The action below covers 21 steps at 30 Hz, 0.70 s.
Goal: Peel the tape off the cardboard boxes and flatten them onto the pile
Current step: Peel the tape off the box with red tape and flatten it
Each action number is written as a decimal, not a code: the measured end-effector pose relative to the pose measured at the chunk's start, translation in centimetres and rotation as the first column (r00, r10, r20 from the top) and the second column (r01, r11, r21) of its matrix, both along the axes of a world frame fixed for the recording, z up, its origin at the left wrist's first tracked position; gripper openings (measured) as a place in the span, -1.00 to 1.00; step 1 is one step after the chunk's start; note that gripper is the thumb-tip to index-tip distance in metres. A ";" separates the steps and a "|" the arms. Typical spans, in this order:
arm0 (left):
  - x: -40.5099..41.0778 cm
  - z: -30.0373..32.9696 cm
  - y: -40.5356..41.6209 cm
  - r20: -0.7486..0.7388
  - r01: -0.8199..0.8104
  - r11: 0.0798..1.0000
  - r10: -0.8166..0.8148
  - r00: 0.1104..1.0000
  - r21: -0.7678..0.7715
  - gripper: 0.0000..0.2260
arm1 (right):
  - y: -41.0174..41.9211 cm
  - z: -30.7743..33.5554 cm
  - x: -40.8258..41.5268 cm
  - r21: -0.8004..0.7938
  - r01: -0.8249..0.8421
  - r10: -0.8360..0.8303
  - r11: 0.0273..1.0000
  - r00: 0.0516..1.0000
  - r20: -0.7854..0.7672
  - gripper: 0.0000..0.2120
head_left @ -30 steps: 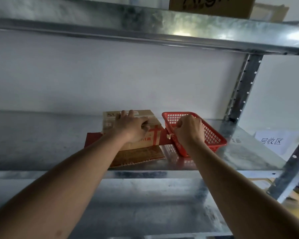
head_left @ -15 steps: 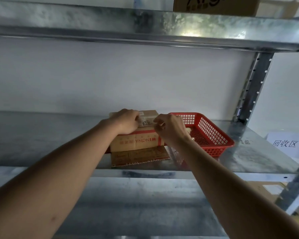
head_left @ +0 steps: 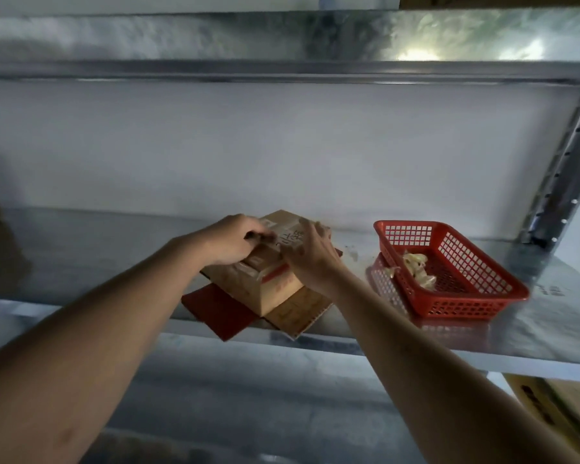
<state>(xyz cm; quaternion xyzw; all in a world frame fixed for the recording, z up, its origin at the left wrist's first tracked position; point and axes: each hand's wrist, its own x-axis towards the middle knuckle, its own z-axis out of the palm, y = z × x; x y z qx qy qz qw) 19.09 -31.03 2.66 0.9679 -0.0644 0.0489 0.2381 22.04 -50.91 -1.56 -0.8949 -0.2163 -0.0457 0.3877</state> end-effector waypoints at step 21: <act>-0.4 0.1 -0.2 -0.077 -0.037 0.996 0.031 0.997 -0.080 -0.55 | -3.6 -2.2 -0.9 -0.036 -0.259 0.231 0.965 0.780 0.582 -0.46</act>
